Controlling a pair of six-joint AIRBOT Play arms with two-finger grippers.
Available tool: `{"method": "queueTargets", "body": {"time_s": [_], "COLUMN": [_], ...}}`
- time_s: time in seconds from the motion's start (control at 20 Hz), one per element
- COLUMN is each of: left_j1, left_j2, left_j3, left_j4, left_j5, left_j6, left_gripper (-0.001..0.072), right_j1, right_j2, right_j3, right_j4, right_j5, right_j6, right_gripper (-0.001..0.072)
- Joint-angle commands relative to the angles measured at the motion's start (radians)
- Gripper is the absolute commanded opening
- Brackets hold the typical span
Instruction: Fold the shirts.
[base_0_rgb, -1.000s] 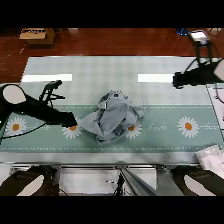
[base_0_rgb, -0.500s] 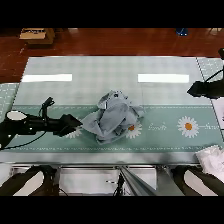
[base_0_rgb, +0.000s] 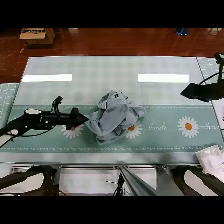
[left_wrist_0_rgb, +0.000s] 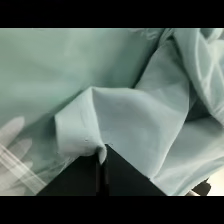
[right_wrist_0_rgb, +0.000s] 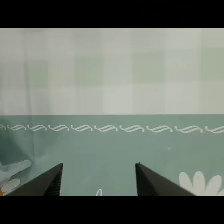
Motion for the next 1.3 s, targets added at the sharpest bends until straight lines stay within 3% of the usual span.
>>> {"method": "queueTargets", "body": {"time_s": [0.0,0.2,0.25,0.35,0.7,0.8,1.05,1.1,1.2,1.25], "left_j1": [-0.015,-0.015,-0.015,-0.015,-0.015,-0.015,-0.015,-0.015,-0.015,-0.015], "left_j2": [-0.039,-0.039,-0.039,-0.037,-0.035,-0.035,-0.035,-0.035,-0.035,-0.034], "left_j3": [0.033,0.037,0.037,0.037,0.037,0.037,0.037,0.037,0.037,0.037], "left_j4": [-0.042,-0.042,-0.042,-0.042,-0.042,-0.042,-0.042,-0.042,-0.042,-0.043], "left_j5": [-0.031,-0.109,-0.122,-0.134,-0.138,-0.14,-0.159,-0.159,-0.159,-0.159], "left_j6": [0.077,0.125,0.127,0.127,0.127,0.127,0.128,0.135,0.15,0.153], "left_gripper": [0.0024,0.0024,0.0024,0.0024,0.0024,0.0024,0.0024,0.0024,0.0024,0.0024], "right_j1": [-0.001,0.0,0.0,0.0,0.085,0.213,0.335,0.352,0.402,0.432], "right_j2": [0.001,0.0,0.0,0.0,-0.093,-0.12,-0.129,-0.13,-0.148,-0.158], "right_j3": [-0.105,-0.341,-0.388,-0.451,-0.463,-0.463,-0.457,-0.457,-0.457,-0.457], "right_j4": [0.132,0.478,0.564,0.695,0.769,0.78,0.786,0.787,0.792,0.794], "right_j5": [0.002,-0.043,-0.059,-0.097,-0.094,-0.176,-0.408,-0.418,-0.418,-0.417], "right_j6": [-0.075,-0.3,-0.354,-0.454,-0.576,-0.641,-0.641,-0.641,-0.642,-0.642], "right_gripper": [0.0546,0.0552,0.0591,0.0601,0.06,0.0601,0.0594,0.0581,0.0449,0.0309]}}
